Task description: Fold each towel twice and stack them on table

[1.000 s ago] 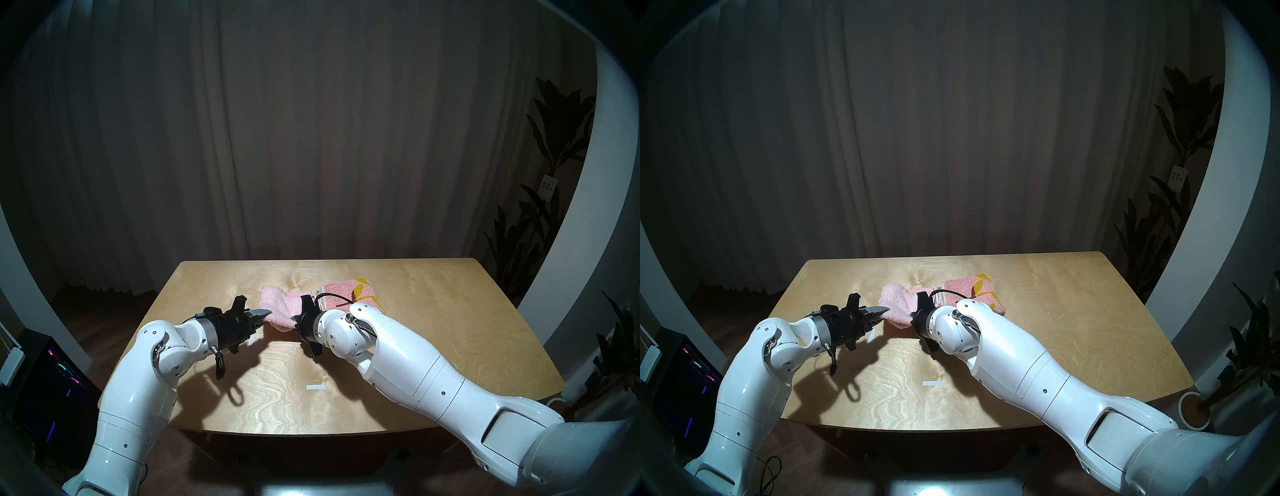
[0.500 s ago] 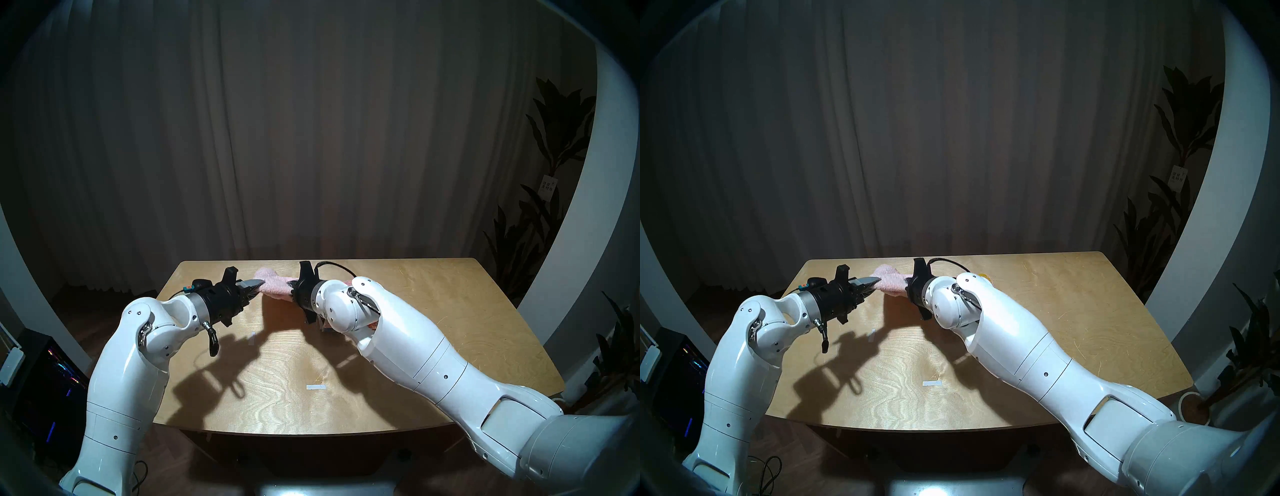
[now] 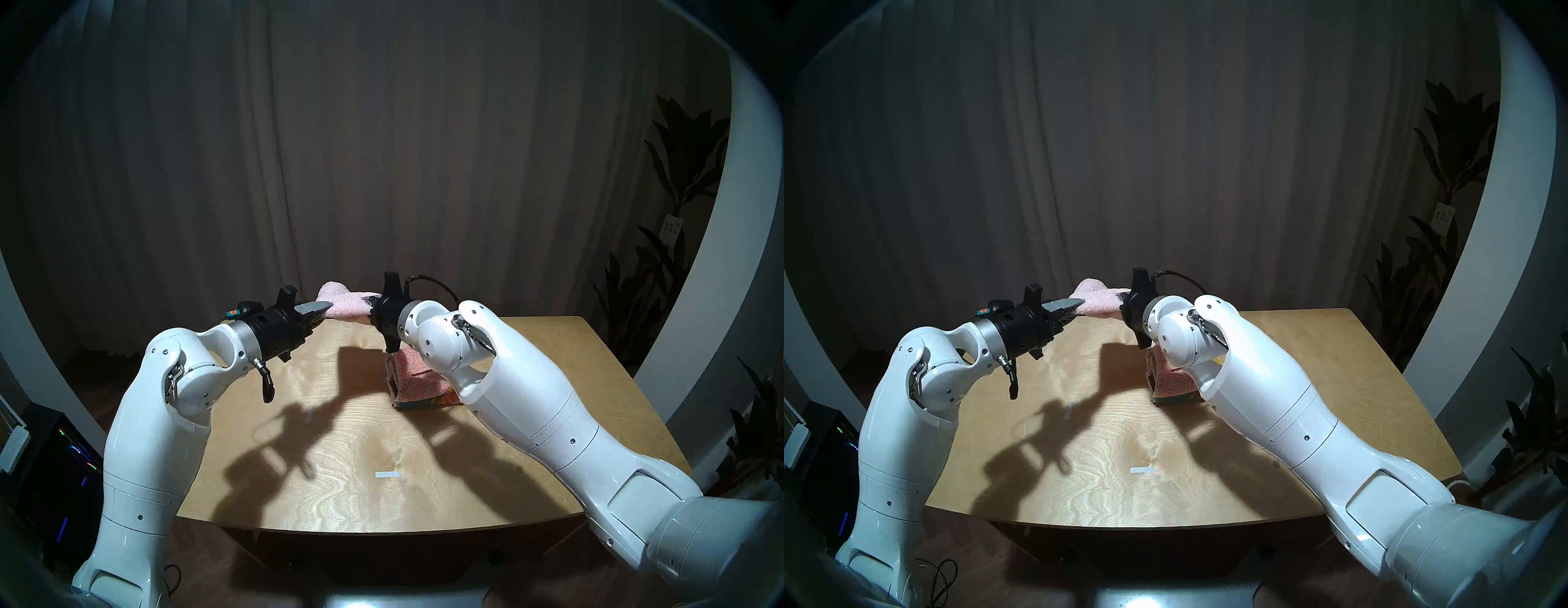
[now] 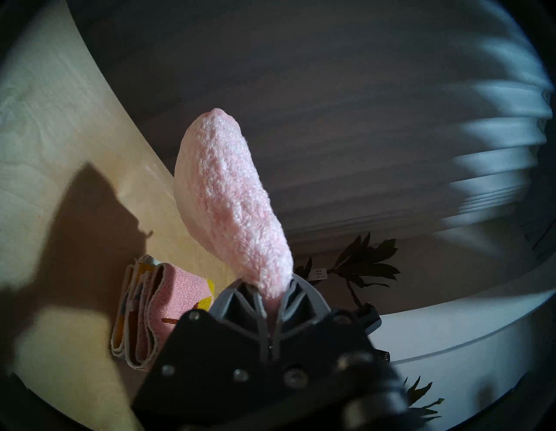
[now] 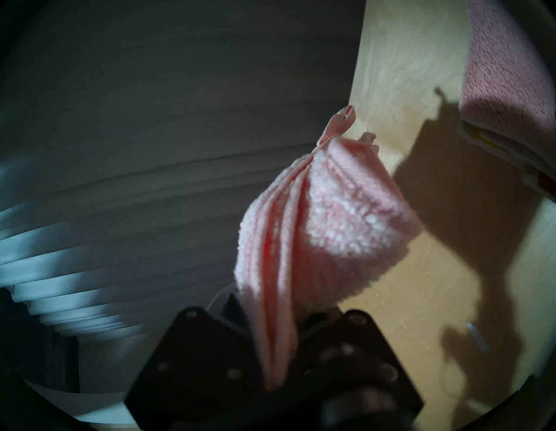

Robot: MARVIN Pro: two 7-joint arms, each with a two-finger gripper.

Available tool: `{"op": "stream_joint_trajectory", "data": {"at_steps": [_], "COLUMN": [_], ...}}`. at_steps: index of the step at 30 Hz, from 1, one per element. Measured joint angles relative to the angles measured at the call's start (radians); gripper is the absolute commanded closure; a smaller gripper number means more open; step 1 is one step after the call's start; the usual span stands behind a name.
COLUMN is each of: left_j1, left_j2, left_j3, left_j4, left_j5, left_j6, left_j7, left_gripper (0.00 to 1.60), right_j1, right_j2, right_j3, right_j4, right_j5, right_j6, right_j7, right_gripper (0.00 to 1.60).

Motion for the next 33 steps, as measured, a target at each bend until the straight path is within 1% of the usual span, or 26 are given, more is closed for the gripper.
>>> {"op": "stream_joint_trajectory", "data": {"at_steps": [5, 6, 11, 14, 16, 18, 20, 21, 23, 25, 27, 31, 33], "left_j1": [-0.032, -0.040, -0.056, -0.065, -0.068, -0.069, -0.068, -0.067, -0.066, -0.062, -0.058, -0.035, -0.025], "left_j2": [-0.025, -0.033, -0.054, -0.071, -0.078, -0.092, -0.101, -0.109, -0.118, -0.131, -0.138, -0.148, -0.148], "left_j3": [0.064, 0.084, 0.131, 0.167, 0.181, 0.203, 0.215, 0.224, 0.233, 0.240, 0.240, 0.219, 0.209], "left_j4": [-0.002, -0.002, 0.005, 0.019, 0.027, 0.043, 0.053, 0.061, 0.070, 0.084, 0.088, 0.068, 0.052], "left_j5": [0.027, 0.038, 0.074, 0.115, 0.133, 0.165, 0.183, 0.200, 0.222, 0.248, 0.256, 0.261, 0.261], "left_j6": [-0.015, -0.021, -0.041, -0.065, -0.077, -0.103, -0.121, -0.140, -0.163, -0.196, -0.212, -0.237, -0.242], "left_j7": [0.006, 0.009, 0.015, 0.017, 0.017, 0.017, 0.017, 0.016, 0.012, -0.004, -0.023, -0.081, -0.097], "left_gripper": [1.60, 1.60, 1.60, 1.60, 1.60, 1.60, 1.60, 1.60, 1.60, 1.60, 1.60, 1.60, 1.60], "right_j1": [0.008, 0.009, 0.009, 0.005, 0.000, -0.013, -0.023, -0.031, -0.039, -0.050, -0.055, -0.064, -0.068], "right_j2": [0.038, 0.051, 0.096, 0.144, 0.162, 0.195, 0.215, 0.233, 0.251, 0.272, 0.282, 0.305, 0.311], "right_j3": [0.040, 0.054, 0.104, 0.142, 0.154, 0.169, 0.172, 0.172, 0.172, 0.172, 0.174, 0.174, 0.173], "right_j4": [0.013, 0.023, 0.069, 0.101, 0.106, 0.106, 0.103, 0.101, 0.100, 0.102, 0.104, 0.109, 0.110], "right_j5": [0.001, 0.001, -0.010, -0.019, -0.020, -0.019, -0.014, -0.004, 0.010, 0.039, 0.053, 0.071, 0.077], "right_j6": [0.014, 0.021, 0.036, 0.065, 0.085, 0.127, 0.154, 0.179, 0.207, 0.253, 0.281, 0.348, 0.371], "right_j7": [-0.005, -0.008, -0.016, -0.024, -0.029, -0.037, -0.040, -0.041, -0.041, -0.041, -0.041, -0.039, -0.037], "right_gripper": [1.60, 1.60, 1.60, 1.60, 1.60, 1.60, 1.60, 1.60, 1.60, 1.60, 1.60, 1.60, 1.60]}}
